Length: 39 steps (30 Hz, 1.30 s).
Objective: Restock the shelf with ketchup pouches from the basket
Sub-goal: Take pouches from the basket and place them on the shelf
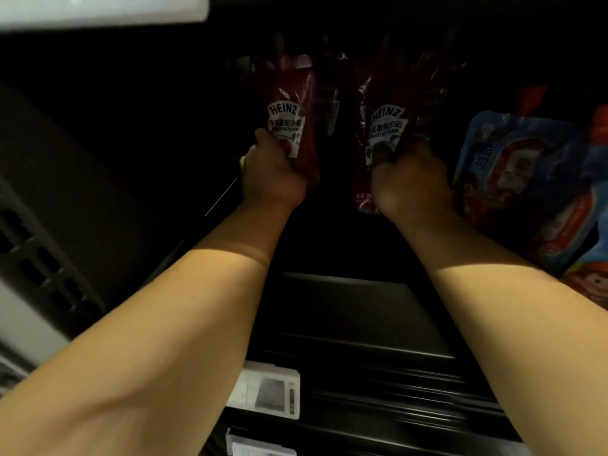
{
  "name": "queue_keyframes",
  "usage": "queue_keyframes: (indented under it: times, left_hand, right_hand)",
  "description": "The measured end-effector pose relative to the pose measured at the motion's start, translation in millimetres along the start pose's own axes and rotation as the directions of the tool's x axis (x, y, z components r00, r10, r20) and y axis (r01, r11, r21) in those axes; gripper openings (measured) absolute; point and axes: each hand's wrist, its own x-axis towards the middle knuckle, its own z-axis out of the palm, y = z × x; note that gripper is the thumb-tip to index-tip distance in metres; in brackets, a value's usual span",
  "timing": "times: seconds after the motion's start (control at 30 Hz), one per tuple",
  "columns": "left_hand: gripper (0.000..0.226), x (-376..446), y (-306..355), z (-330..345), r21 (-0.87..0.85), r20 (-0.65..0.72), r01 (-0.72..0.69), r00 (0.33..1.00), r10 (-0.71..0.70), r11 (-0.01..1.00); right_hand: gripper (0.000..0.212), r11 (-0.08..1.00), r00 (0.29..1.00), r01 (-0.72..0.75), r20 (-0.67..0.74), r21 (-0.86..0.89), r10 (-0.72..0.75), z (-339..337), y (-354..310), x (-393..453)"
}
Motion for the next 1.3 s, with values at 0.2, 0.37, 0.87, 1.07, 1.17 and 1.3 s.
queue_keyframes:
  times: [0.2,0.37,0.87,1.07,1.17,1.3]
  left_hand:
    - [0.075,5,1,5,0.059,0.024,-0.006,1.0,0.005,0.998]
    - [0.077,5,-2,8,0.076,0.005,-0.043,0.999,0.043,0.996]
    - [0.109,5,-8,11,0.045,-0.029,-0.08,0.996,0.082,0.996]
    - [0.104,3,-9,12,-0.01,-0.048,-0.121,0.992,0.12,0.993]
    - [0.102,2,-8,10,-0.013,-0.058,-0.139,0.989,0.138,0.99]
    - [0.084,1,-11,8,-0.003,-0.114,-0.192,0.975,0.191,0.981]
  right_hand:
    - [0.045,0.997,0.993,0.071,0.101,-0.036,-0.067,12,-9,3]
    - [0.044,0.998,0.995,0.063,0.082,0.011,-0.064,39,-18,22]
    - [0.068,0.993,0.979,0.112,0.163,0.048,-0.119,61,0,31]
    - [0.066,0.987,0.984,0.126,0.112,0.104,-0.138,64,0,29]
    - [0.067,0.987,0.982,0.139,0.116,0.08,-0.147,61,0,29]
    - [0.066,0.985,0.978,0.169,0.123,0.024,-0.171,61,2,25]
